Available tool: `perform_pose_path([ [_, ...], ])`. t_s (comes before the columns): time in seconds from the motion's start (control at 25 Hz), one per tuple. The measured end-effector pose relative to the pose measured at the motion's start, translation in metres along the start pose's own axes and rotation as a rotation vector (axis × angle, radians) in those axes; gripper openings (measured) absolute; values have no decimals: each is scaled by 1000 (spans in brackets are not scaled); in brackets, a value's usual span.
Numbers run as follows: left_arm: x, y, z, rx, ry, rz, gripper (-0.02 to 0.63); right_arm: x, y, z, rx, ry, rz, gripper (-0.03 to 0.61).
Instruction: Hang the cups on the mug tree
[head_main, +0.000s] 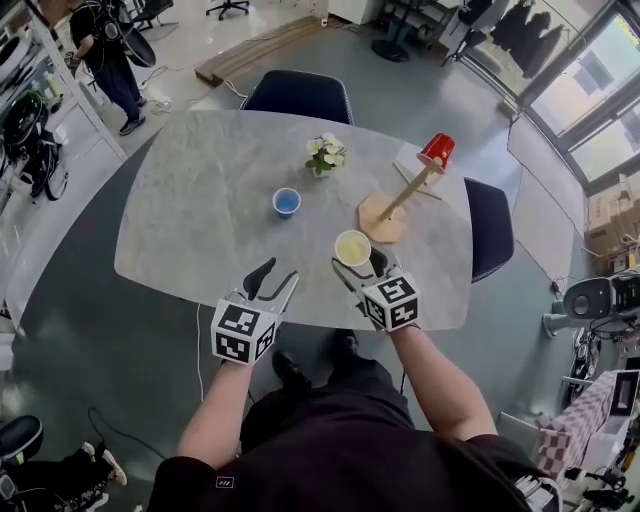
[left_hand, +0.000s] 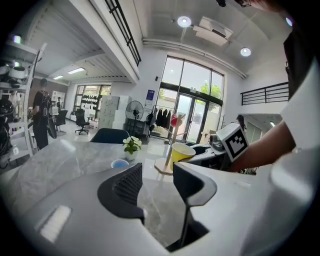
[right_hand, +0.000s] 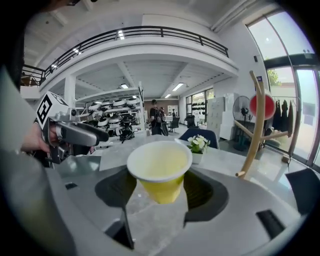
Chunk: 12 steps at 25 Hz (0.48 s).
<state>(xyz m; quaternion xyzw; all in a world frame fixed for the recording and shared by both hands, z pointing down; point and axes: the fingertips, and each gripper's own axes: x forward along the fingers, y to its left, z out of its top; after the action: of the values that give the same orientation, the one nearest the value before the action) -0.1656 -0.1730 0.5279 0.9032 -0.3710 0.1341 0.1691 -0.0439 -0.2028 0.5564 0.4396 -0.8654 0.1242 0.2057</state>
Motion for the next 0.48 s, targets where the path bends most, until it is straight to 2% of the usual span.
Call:
perform_pose_path([
  [0.12, 17, -16, 14, 33, -7, -2, 198, -11, -19, -3, -2, 1, -4, 301],
  [0.48, 89, -62, 37, 4, 27, 41, 198, -41, -85, -20, 17, -6, 81, 301],
])
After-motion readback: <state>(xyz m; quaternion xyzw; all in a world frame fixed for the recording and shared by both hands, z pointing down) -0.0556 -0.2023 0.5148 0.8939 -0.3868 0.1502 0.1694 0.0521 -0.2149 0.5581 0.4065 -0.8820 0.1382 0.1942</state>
